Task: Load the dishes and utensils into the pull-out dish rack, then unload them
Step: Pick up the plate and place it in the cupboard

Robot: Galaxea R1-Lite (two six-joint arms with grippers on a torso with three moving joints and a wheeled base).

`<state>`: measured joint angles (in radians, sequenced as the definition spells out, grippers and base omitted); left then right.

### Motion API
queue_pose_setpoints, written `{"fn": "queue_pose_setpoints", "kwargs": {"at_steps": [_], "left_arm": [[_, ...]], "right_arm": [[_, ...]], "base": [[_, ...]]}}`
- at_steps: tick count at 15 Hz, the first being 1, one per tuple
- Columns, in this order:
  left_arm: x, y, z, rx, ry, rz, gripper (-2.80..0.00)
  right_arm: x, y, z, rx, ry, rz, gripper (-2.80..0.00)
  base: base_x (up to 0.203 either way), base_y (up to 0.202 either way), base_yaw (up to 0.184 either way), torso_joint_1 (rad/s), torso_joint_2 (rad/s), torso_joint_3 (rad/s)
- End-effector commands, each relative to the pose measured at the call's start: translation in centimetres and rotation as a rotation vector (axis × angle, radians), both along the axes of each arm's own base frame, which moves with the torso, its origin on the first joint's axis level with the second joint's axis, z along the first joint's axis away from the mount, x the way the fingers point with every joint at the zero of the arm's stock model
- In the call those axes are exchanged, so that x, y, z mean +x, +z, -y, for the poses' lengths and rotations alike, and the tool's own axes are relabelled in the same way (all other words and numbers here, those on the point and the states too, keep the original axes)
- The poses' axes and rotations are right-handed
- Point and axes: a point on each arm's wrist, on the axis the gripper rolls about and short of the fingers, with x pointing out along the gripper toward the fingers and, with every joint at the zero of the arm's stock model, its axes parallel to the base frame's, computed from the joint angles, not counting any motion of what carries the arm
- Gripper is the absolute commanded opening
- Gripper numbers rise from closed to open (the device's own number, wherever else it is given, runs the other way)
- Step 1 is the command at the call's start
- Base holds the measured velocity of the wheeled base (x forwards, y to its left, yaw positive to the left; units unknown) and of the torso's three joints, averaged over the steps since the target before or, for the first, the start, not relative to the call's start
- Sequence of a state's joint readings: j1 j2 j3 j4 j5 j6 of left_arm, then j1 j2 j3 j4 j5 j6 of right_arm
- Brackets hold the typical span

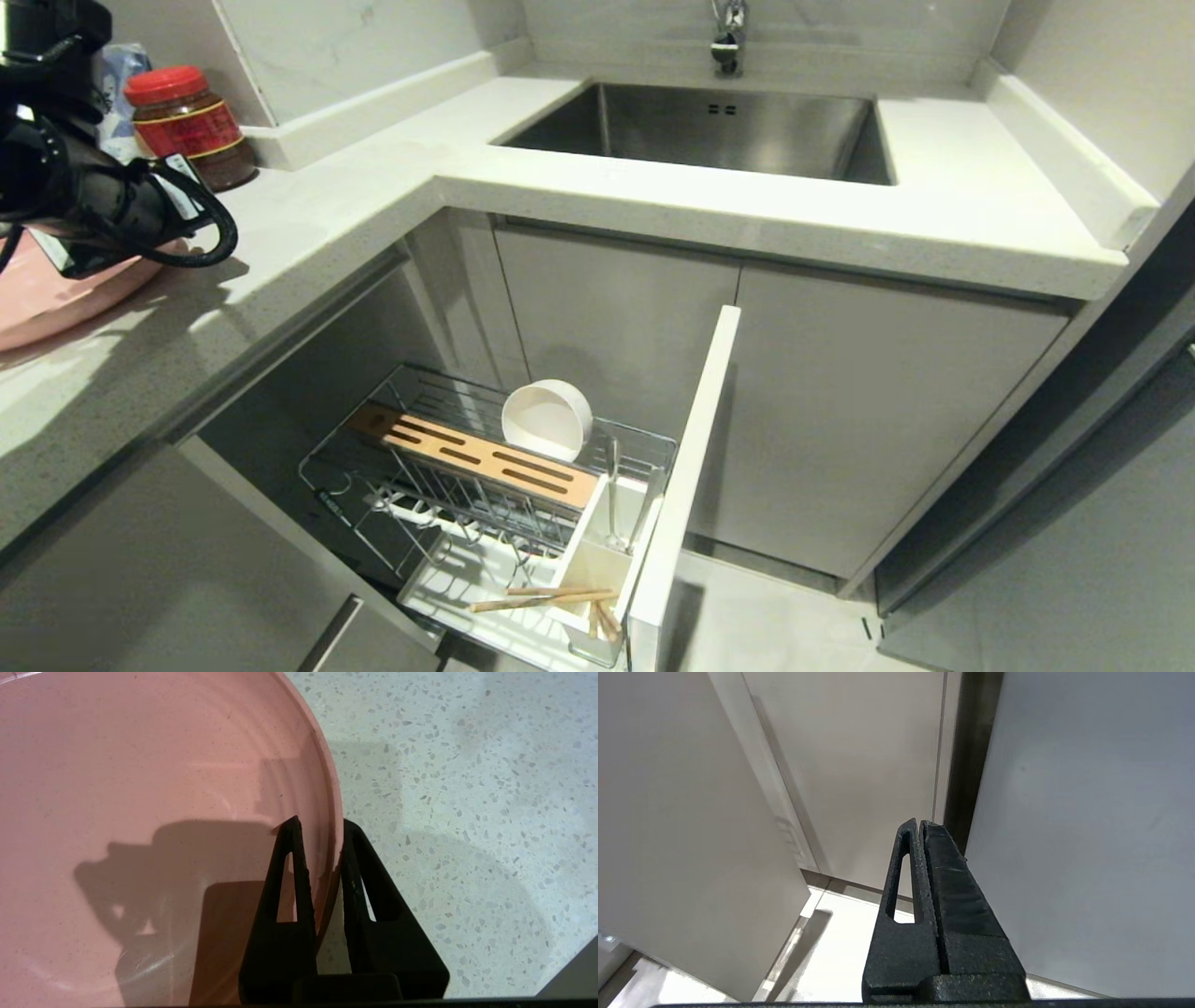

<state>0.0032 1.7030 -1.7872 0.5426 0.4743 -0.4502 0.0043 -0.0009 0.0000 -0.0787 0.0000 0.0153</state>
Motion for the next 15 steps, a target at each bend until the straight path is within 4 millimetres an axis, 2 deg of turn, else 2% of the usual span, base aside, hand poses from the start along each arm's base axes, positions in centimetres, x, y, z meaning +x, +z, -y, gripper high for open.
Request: {"fn": "queue_pose_setpoints", "kwargs": {"at_steps": [1, 3, 6, 8, 11, 15], "left_arm": [[-0.5, 0.5, 0.0, -0.001, 0.004, 0.018, -2.8], [-1.4, 1.3, 0.0, -0.001, 0.007, 0.049, -2.8], [-4.5, 5.0, 0.0, -0.003, 0.031, 0.219, -2.8], [-5.7, 6.1, 0.0, 0.02, 0.081, 0.277, -2.8], [-7.2, 8.0, 1.4, -0.007, 0.023, 0.425, -2.8], [-10.4, 9.7, 5.5, -0.116, -0.128, 0.545, -2.8]], "right_arm": [[0.2, -0.7, 0.0, 0.0, 0.0, -0.026, -2.8], [0.2, -0.7, 0.0, 0.0, 0.0, -0.026, -2.8], [0.2, -0.7, 0.0, 0.0, 0.0, -0.026, -2.8], [0.2, -0.7, 0.0, 0.0, 0.0, -0.026, -2.8], [0.2, -0.7, 0.0, 0.0, 0.0, -0.025, -2.8], [0.2, -0.7, 0.0, 0.0, 0.0, -0.026, -2.8]], "base": [[0.0, 0.0, 0.0, 0.0, 0.0, 0.0], [0.0, 0.0, 0.0, 0.0, 0.0, 0.0], [0.0, 0.0, 0.0, 0.0, 0.0, 0.0], [0.0, 0.0, 0.0, 0.0, 0.0, 0.0], [0.0, 0.0, 0.0, 0.0, 0.0, 0.0], [0.0, 0.0, 0.0, 0.0, 0.0, 0.0]]}}
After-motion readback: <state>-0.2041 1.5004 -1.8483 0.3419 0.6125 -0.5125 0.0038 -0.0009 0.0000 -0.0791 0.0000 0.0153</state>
